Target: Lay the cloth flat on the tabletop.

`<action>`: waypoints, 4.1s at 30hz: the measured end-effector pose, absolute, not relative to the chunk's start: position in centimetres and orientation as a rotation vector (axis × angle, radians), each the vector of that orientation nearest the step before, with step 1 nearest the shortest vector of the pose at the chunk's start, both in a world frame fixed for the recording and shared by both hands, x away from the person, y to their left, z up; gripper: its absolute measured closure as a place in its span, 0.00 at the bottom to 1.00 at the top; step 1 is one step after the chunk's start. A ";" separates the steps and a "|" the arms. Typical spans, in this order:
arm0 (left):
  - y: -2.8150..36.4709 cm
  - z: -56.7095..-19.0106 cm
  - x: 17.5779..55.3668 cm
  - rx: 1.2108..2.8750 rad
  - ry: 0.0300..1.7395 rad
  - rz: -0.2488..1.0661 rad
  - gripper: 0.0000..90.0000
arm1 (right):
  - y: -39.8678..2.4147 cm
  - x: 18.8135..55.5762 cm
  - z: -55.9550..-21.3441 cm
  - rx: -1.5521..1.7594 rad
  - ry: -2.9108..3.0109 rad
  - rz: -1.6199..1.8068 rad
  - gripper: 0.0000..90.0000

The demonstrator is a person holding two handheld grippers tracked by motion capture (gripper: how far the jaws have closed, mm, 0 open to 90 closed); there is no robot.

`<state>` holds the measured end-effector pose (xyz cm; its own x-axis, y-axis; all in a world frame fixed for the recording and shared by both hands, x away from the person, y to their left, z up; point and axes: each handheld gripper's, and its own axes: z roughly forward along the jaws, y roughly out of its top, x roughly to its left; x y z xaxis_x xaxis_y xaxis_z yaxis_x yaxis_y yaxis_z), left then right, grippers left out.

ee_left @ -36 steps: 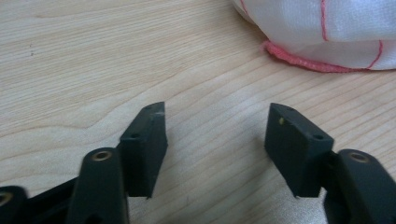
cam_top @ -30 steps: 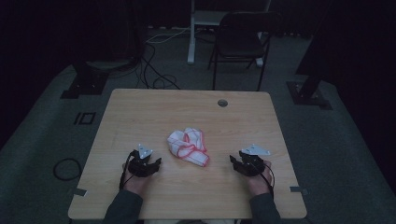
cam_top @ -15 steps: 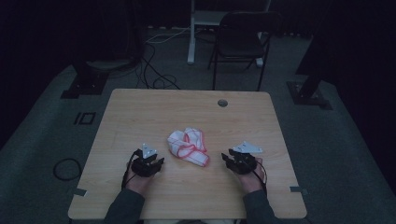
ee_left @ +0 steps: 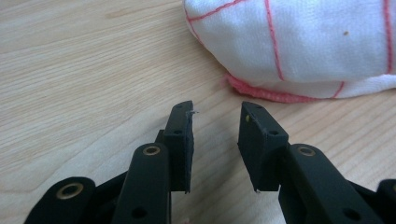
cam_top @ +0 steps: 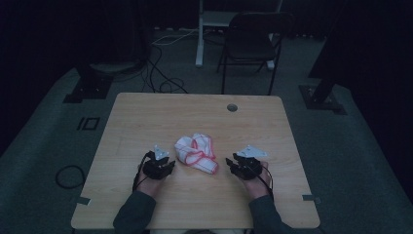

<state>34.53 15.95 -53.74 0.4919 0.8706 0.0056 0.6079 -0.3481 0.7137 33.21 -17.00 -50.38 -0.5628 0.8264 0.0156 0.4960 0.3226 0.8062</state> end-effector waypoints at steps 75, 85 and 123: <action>13.6 -53.8 35.7 2.103 1.177 0.499 0.99 | -7.8 39.9 -52.0 1.050 2.407 1.127 0.99; 13.9 -53.9 35.5 2.107 1.173 0.529 1.00 | -10.3 40.1 -50.3 1.070 2.317 1.161 0.99; 11.4 -54.0 36.4 2.128 1.116 0.541 0.92 | -13.7 40.3 -47.6 1.084 2.195 1.128 1.00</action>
